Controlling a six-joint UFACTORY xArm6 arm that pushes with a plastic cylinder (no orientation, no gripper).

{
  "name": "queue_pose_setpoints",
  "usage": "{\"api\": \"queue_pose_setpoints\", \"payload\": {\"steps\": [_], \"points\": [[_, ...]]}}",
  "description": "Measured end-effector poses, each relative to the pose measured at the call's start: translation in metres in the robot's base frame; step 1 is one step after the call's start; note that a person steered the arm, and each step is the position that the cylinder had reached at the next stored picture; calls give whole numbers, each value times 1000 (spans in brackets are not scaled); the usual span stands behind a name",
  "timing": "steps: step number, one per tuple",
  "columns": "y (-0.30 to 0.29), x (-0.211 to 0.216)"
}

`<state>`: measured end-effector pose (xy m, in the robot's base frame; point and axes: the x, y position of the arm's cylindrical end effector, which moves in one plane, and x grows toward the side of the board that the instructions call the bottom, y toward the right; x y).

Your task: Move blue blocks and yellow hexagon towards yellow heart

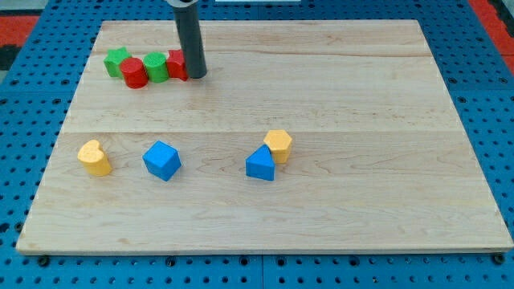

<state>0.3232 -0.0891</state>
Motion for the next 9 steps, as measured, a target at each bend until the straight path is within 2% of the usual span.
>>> {"api": "queue_pose_setpoints", "payload": {"steps": [1,2,3,4,5,7,8,9], "points": [[63,3],[145,74],[137,118],[160,133],[145,171],[28,178],[54,197],[50,224]]}}
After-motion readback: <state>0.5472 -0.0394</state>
